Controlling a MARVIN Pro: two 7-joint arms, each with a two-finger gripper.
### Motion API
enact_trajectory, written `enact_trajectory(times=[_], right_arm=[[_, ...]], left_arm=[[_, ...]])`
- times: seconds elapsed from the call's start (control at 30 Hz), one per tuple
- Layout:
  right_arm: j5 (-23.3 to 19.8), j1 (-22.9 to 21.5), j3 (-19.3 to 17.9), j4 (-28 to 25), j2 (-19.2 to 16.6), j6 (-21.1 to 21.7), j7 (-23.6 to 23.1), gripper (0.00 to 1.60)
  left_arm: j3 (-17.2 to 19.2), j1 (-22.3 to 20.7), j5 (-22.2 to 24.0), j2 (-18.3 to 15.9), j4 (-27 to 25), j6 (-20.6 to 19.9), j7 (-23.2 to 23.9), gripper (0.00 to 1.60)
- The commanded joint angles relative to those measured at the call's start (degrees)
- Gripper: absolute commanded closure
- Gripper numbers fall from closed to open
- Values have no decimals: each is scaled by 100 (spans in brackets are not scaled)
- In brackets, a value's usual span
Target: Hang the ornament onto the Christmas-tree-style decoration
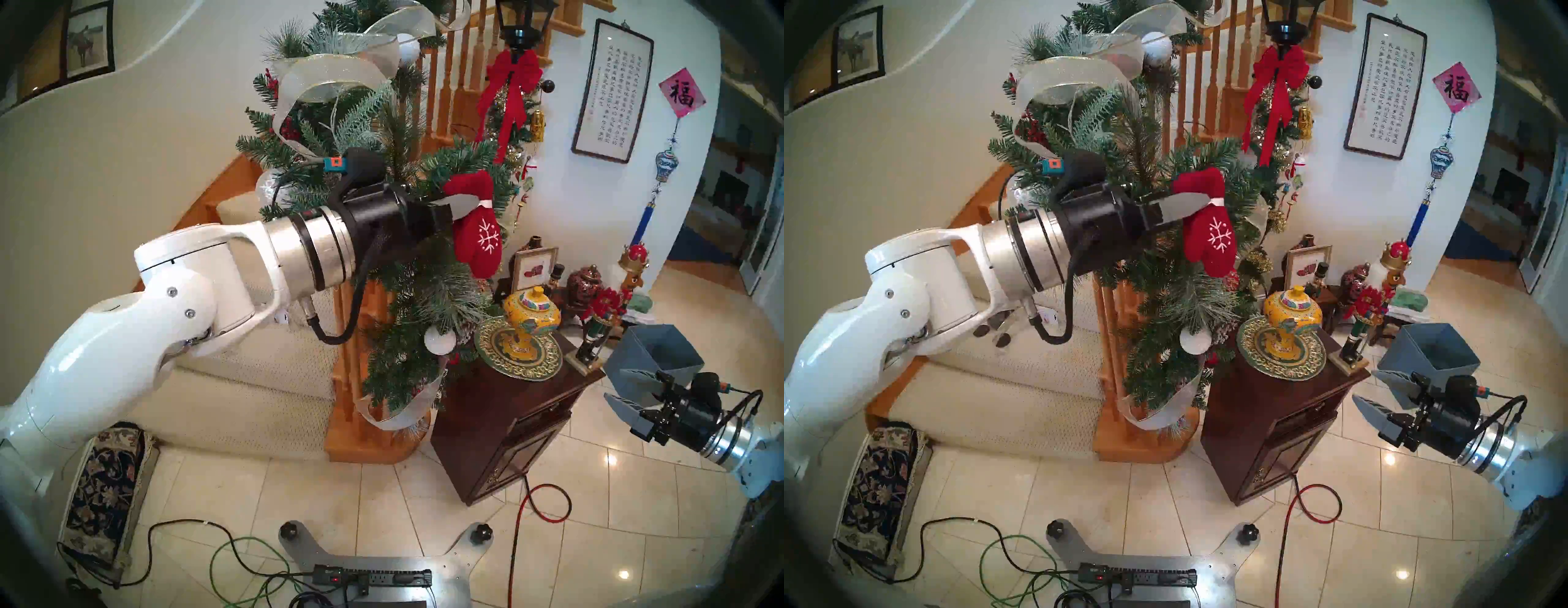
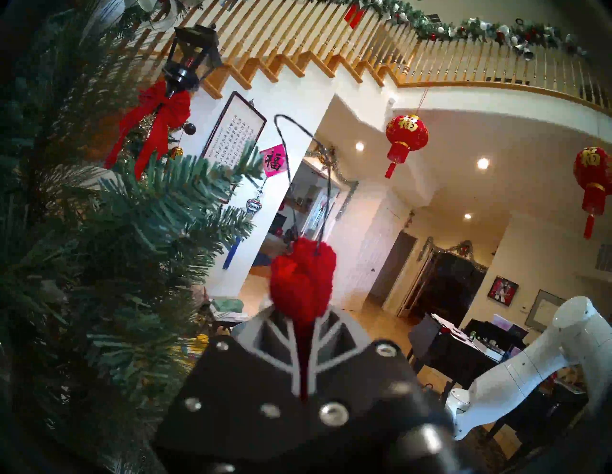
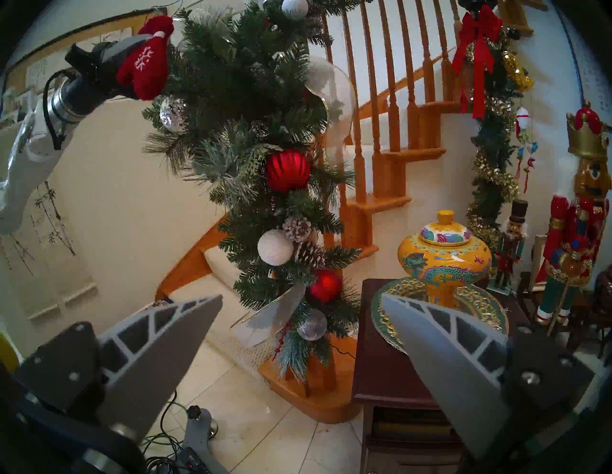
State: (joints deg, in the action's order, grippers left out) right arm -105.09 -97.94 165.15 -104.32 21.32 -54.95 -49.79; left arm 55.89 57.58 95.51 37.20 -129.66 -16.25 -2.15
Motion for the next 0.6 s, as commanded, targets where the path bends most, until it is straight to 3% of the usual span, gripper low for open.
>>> enact_trajectory(times=[0.0, 0.57], right_arm=[[6, -27, -15, -7, -3, -5, -600, 0], [9, -27, -15, -8, -3, -5, -592, 0]], left_arm=[[66, -153, 145, 161, 117, -17, 13, 160], [42, -337, 427, 470, 536, -242, 24, 160]])
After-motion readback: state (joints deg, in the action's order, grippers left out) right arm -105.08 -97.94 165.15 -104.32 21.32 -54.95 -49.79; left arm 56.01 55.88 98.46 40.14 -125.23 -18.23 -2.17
